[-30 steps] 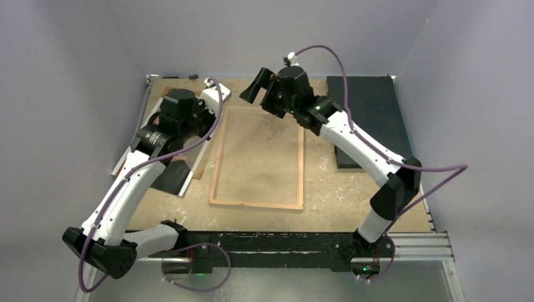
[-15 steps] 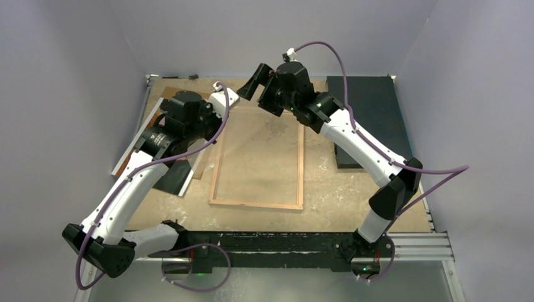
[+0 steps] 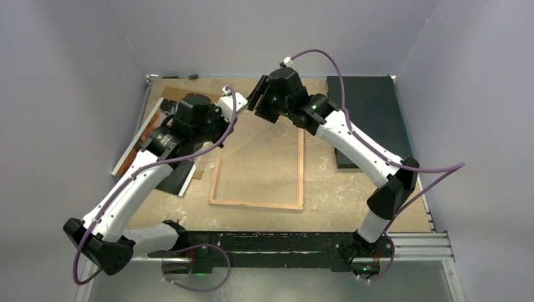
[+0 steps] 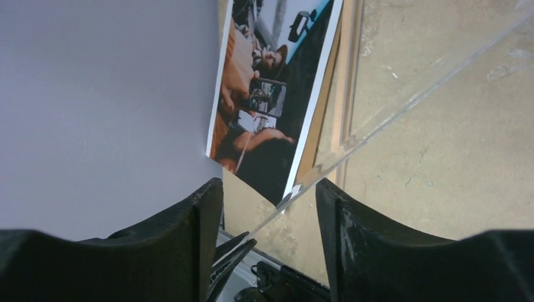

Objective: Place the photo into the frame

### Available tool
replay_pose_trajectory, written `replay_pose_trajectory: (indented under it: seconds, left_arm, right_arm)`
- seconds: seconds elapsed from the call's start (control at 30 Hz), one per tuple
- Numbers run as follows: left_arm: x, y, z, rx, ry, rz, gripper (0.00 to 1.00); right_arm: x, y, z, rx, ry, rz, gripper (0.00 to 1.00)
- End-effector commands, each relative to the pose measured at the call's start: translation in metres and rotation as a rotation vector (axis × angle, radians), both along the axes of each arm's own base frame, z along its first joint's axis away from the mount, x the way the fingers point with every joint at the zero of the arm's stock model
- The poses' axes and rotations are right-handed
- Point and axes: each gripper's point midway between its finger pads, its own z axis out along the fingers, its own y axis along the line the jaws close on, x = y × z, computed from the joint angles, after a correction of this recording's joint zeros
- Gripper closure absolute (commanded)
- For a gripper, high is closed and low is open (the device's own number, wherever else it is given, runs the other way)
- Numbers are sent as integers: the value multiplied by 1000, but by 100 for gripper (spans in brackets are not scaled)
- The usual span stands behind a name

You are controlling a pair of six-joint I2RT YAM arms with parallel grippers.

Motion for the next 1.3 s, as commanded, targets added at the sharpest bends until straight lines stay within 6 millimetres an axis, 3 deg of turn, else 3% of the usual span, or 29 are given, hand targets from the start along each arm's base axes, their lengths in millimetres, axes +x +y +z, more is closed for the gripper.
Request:
replay_pose_trajectory:
  seconds: [0.0, 0.2, 0.4, 0.47, 0.57, 0.63, 0.67, 0.83, 1.07, 1.17, 1.27]
  left_arm:
    - [-4, -21, 8, -88, 4, -49, 100]
    - [-14, -31, 12, -119, 14, -104, 100]
    - [-24, -34, 14, -137, 29, -147, 99]
    - [-31, -38, 17, -154, 42, -178, 87]
    - [-40, -42, 25, -181, 55, -216, 54]
    - [-44, -42, 29, -187, 64, -228, 36]
    - [-44, -42, 32, -187, 63, -227, 32]
    - [-37, -32, 47, -167, 22, -165, 16]
    - [-9, -7, 84, -166, -85, -3, 2]
    - [18, 24, 75, -153, -82, 92, 1]
    - [52, 67, 49, -151, -13, 196, 3]
  right_arm:
    - [-6, -17, -1, -18, 13, -75, 46]
    - [-10, -25, -11, -35, 27, -94, 67]
    - [-17, -34, -11, -46, 24, -98, 99]
    - [-20, -39, -13, -51, 23, -105, 100]
    - [-26, -45, -15, -53, 24, -105, 100]
    - [-31, -47, -17, -51, 22, -88, 100]
    - [-35, -47, -18, -54, 20, -71, 100]
    - [-49, -50, -18, -90, -43, 42, 100]
    - [-48, -59, -12, -214, -124, 127, 100]
    - [-45, -63, -2, -237, -162, 131, 100]
    - [-43, -62, 7, -244, -200, 159, 100]
